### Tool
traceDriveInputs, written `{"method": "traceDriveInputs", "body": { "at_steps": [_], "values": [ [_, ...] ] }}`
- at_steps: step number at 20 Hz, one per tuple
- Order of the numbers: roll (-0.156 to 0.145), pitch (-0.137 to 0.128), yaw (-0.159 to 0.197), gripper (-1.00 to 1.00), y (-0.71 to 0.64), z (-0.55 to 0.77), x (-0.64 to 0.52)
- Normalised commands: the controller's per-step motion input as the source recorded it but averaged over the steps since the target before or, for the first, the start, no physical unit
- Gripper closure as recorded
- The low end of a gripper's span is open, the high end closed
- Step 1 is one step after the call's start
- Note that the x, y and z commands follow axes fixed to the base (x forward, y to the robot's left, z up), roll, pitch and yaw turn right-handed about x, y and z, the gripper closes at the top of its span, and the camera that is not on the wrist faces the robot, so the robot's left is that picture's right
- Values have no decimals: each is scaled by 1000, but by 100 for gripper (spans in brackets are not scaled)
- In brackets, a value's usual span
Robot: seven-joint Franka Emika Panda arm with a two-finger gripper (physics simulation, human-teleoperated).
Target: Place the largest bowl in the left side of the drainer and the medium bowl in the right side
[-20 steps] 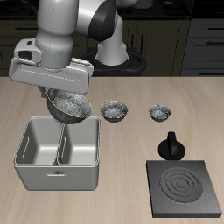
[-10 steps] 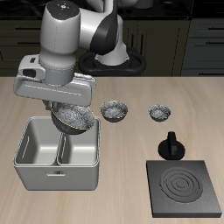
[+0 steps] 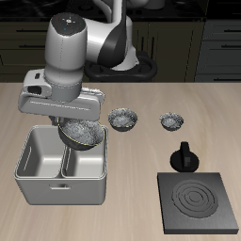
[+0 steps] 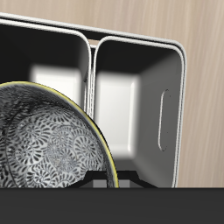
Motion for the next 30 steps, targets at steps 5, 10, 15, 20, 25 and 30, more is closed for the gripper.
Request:
{"method": "traceDriveInputs", "body": {
  "at_steps": [5, 10, 15, 20, 25, 30],
  "values": [
    [5, 2, 29, 100, 41, -86, -53],
    [7, 2, 53, -100, 64, -101, -58],
    [77, 12, 50, -100, 188, -105, -94],
    [37, -20, 29, -100, 154, 73, -91],
    [-1, -41, -21, -100, 14, 238, -98],
    [16, -65, -10, -100, 17, 403, -185]
  ]
}}
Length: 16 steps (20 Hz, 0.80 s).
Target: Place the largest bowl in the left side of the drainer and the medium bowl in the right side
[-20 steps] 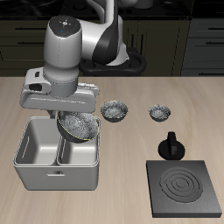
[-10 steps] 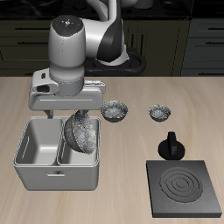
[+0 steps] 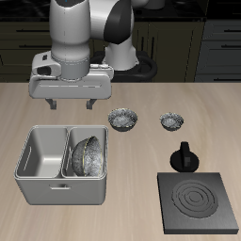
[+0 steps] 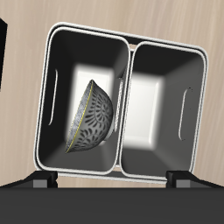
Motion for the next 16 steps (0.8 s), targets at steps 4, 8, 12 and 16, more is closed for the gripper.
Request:
{"method": "traceDriveInputs", "body": {
  "at_steps": [4, 8, 12, 16],
  "values": [
    [-11, -42, -32, -100, -96, 236, -212],
    [28, -63, -79, -100, -1, 50, -466],
    [16, -55, 2, -100, 6, -39, -440],
    [23, -32, -37, -100, 17, -138, -497]
  ]
}}
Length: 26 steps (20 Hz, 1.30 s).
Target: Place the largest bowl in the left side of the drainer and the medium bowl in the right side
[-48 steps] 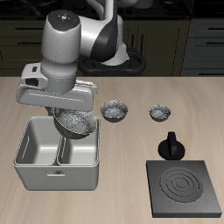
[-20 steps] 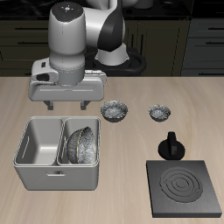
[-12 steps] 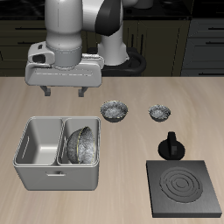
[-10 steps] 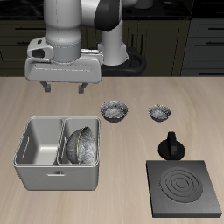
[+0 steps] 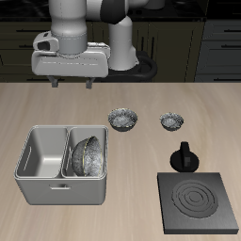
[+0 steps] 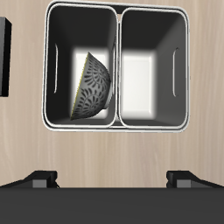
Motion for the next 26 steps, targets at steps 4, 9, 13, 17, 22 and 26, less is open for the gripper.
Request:
{"method": "traceDriveInputs", "body": {
  "at_steps": [4, 9, 13, 17, 22, 26],
  "values": [
    [65, -39, 11, -100, 89, -162, -610],
    [13, -60, -15, -100, 18, -102, -853],
    [-47, -55, 4, -100, -72, -162, -509],
    [50, 6, 18, -100, 13, -200, -334],
    [-8, -23, 20, -100, 51, -177, -322],
    [37, -5, 9, -100, 290, -175, -164]
  ]
}}
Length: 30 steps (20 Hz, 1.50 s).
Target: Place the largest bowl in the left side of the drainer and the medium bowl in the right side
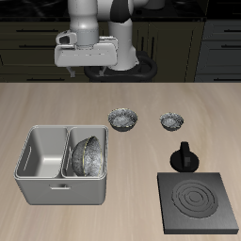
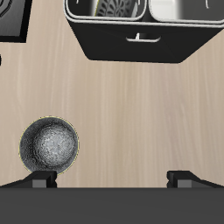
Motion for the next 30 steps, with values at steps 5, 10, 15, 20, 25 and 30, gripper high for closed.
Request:
{"method": "traceDriveInputs", "body": {
  "at_steps": [5, 10, 15, 20, 25, 30],
  "values": [
    [-20, -16, 12, -100, 122, -148, 38],
    [13, -41, 25, -100, 179, -256, 61],
    [9, -1, -19, -100, 87, -267, 99],
    [46, 48, 4, -100, 169, -499, 13],
    [11, 37, -20, -100, 39, -359, -32],
    [-28, 24, -17, -100, -81, -294, -51]
  ]
}}
